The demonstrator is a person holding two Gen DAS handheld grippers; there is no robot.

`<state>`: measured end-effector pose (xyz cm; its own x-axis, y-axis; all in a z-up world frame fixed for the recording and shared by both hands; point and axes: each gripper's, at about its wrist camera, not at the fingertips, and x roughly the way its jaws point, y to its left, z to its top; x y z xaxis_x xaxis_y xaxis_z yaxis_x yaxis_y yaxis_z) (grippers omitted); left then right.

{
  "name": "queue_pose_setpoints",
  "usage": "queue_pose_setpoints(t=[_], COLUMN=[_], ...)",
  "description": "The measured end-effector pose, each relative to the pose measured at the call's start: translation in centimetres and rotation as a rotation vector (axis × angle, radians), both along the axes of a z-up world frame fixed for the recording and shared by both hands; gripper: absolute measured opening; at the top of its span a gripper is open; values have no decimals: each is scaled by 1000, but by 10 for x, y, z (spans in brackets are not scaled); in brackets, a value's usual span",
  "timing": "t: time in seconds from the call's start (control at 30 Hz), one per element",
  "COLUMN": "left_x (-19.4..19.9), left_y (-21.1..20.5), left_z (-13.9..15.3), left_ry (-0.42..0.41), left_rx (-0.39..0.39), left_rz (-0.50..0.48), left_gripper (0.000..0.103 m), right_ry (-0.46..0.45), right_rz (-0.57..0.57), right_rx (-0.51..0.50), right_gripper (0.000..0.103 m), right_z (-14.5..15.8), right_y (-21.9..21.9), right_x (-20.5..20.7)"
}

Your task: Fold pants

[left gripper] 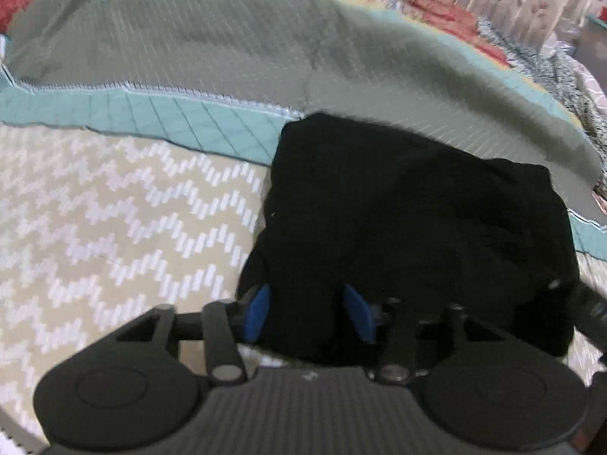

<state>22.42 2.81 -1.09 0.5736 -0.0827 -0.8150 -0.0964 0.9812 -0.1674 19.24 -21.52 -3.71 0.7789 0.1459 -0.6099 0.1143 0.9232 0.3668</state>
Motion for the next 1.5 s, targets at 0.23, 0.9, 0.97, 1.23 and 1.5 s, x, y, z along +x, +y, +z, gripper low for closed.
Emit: queue_pose_setpoints(t=[0.23,0.9,0.97,1.23,1.5], left_x=[-61,-236,-244,-262,-278], left_y=[-3,-33,-36,-37,-42], left_z=[41,99,100,104,107], left_ry=[-48,-172,-176,-188,-225], left_rx=[95,145,155,166,217], left_rz=[26,-66,-75,-77,-96], left_gripper=[61,78,79,84,92], right_ry=[-78,-87,-92,-91,-24], right_rz=[-24,81,82,103,139], right_rx=[5,-85,-74,-94,-9], right_gripper=[88,103,103,103,103], right_z=[38,61,63,66,52], right_y=[-13,33,33,39,36], right_x=[-72,-211,-219,-234,-249])
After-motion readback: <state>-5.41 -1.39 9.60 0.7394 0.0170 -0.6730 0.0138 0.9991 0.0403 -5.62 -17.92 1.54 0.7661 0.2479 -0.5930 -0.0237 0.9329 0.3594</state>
